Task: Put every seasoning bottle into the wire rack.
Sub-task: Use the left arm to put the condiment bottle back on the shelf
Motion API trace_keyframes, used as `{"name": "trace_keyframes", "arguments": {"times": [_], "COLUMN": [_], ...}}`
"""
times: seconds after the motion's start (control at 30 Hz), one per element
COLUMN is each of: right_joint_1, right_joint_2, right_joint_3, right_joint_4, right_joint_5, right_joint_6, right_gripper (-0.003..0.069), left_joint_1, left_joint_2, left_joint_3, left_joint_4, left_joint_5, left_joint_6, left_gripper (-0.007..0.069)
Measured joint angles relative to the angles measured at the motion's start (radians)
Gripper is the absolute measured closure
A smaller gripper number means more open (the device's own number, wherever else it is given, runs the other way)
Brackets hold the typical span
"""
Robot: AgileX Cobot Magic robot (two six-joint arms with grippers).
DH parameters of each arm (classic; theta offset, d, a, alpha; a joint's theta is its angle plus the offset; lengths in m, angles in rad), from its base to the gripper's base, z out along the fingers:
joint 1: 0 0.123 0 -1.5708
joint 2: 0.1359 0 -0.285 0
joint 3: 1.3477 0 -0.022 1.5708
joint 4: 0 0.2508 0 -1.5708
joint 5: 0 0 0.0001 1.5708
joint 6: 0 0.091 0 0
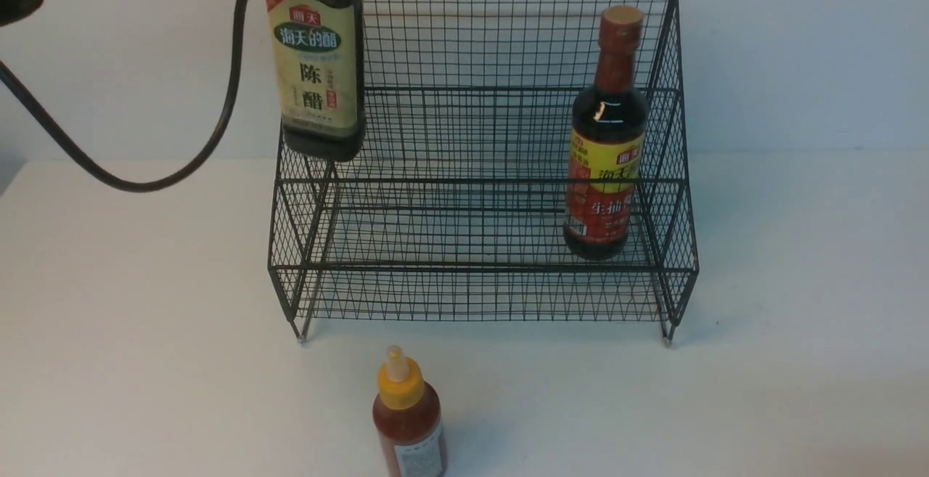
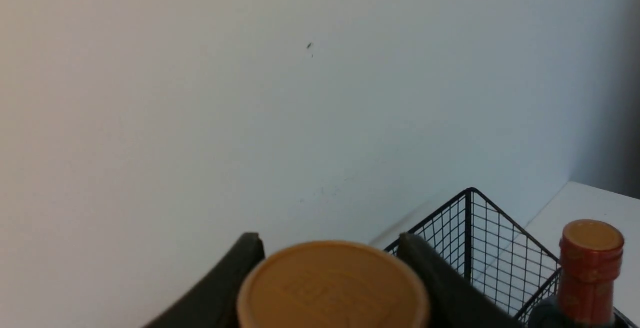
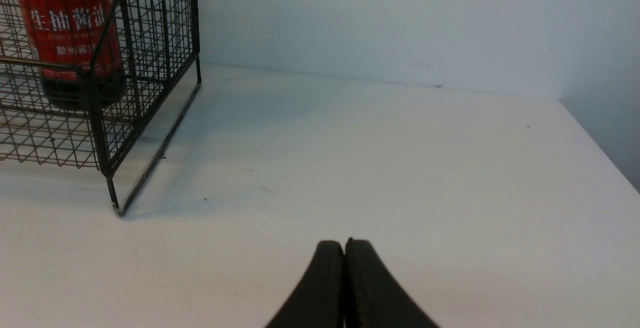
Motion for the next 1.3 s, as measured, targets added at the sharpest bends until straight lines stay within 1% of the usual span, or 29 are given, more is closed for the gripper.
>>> {"name": "trace_keyframes", "arguments": {"times": [0.17,0.4,0.8,0.87,0.9,1.0,1.17,1.2,1.3], "right_joint_1": [0.000,0.000,0.000,0.000,0.000,0.000,0.000,0.000,0.000], "right_joint_2": [0.000,0.000,0.000,0.000,0.000,0.000,0.000,0.000,0.000], "right_joint_3": [0.000,0.000,0.000,0.000,0.000,0.000,0.000,0.000,0.000], "right_joint_4": [0.000,0.001,0.001,0.001,0.001,0.001,0.001,0.001,0.001], "right_joint_5": [0.000,0.000,0.000,0.000,0.000,0.000,0.000,0.000,0.000], "right_joint_6": [0.000,0.000,-0.015,-0.015,-0.014,-0.011,-0.011,-0.011,-0.011], "right_gripper": [0.0673,0.0673,0.0673,0.0673,0.0673,0.0673,0.0673,0.0673,0.0673], "left_joint_1": [0.000,0.000,0.000,0.000,0.000,0.000,0.000,0.000,0.000], "left_joint_2": [0.056,0.070,0.073,0.073,0.073,0.073,0.073,0.073,0.073], "left_joint_3": [0.000,0.001,0.030,0.030,0.030,0.030,0.030,0.030,0.030], "left_joint_4": [0.001,0.002,0.012,0.073,0.084,0.192,0.333,0.339,0.417], "left_joint_5": [-0.022,-0.031,-0.083,-0.078,-0.074,-0.051,-0.015,-0.013,0.027], "left_joint_6": [-0.002,-0.047,-0.182,-0.250,-0.259,-0.335,-0.428,-0.430,-0.464], "left_gripper": [0.0321,0.0321,0.0321,0.0321,0.0321,0.0321,0.0321,0.0321,0.0321]}}
